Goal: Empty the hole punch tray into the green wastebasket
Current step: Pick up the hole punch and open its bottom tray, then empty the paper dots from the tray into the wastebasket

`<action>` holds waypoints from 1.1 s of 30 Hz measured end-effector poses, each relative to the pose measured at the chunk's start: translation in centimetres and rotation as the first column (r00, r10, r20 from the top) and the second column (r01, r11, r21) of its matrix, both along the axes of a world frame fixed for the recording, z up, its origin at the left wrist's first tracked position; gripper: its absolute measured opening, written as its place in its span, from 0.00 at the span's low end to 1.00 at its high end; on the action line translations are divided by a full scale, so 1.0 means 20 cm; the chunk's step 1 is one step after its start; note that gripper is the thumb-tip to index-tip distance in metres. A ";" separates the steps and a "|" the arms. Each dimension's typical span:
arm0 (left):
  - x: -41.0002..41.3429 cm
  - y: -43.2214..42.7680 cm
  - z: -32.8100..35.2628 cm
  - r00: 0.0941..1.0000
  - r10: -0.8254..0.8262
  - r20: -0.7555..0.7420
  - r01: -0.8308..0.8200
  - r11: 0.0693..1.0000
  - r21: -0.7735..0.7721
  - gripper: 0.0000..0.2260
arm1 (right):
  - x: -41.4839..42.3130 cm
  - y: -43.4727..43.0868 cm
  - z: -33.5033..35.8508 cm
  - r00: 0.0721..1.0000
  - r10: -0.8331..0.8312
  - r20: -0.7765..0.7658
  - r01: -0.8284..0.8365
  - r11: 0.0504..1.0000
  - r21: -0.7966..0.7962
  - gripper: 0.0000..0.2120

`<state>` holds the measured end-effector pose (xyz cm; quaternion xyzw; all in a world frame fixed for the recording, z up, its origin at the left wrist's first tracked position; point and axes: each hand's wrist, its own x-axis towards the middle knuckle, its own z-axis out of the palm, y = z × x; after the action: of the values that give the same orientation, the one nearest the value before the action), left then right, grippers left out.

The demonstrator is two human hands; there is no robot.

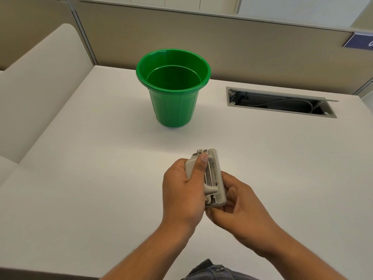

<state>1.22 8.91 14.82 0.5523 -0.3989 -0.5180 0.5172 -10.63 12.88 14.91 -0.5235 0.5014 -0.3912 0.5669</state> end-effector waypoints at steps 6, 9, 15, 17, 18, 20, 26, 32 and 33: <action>0.02 0.02 0.02 0.997 -0.065 -0.031 0.064 0.998 -0.024 0.16 | 0.02 -0.03 0.01 0.865 -0.162 0.474 0.014 0.953 0.302 0.24; 0.01 0.04 0.02 0.995 -0.092 -0.034 0.091 0.995 -0.027 0.17 | 0.05 -0.05 0.00 0.791 -0.313 0.526 0.084 0.907 0.413 0.24; 0.04 0.03 0.04 0.994 -0.071 -0.077 0.068 0.997 -0.036 0.17 | 0.11 -0.07 -0.01 0.692 -0.396 0.604 0.087 0.876 0.475 0.22; 0.05 0.03 0.04 0.993 -0.072 -0.091 0.069 0.997 -0.034 0.17 | 0.12 -0.07 -0.01 0.669 -0.421 0.613 0.083 0.861 0.501 0.22; 0.06 0.03 0.04 0.992 -0.070 -0.106 0.068 0.997 -0.029 0.17 | 0.13 -0.08 -0.01 0.658 -0.431 0.618 0.079 0.855 0.513 0.22; 0.08 0.02 0.05 0.985 -0.070 -0.156 0.070 0.998 -0.004 0.16 | 0.14 -0.08 -0.01 0.632 -0.457 0.625 0.069 0.837 0.542 0.22; 0.13 -0.01 0.06 0.933 -0.085 -0.351 0.122 0.989 0.084 0.20 | 0.16 -0.12 0.01 0.500 -0.553 0.667 0.016 0.776 0.631 0.23; 0.19 -0.06 0.05 0.858 -0.096 -0.505 0.170 0.980 0.102 0.17 | 0.19 -0.17 0.04 0.461 -0.580 0.672 -0.008 0.754 0.657 0.24; 0.19 -0.06 0.05 0.845 -0.091 -0.527 0.170 0.980 0.103 0.17 | 0.20 -0.17 0.05 0.460 -0.582 0.671 -0.009 0.752 0.659 0.25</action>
<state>5.05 7.63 15.81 0.3996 -0.2420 -0.7096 0.5275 -6.69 9.41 15.85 0.0340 0.3366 -0.5176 0.7859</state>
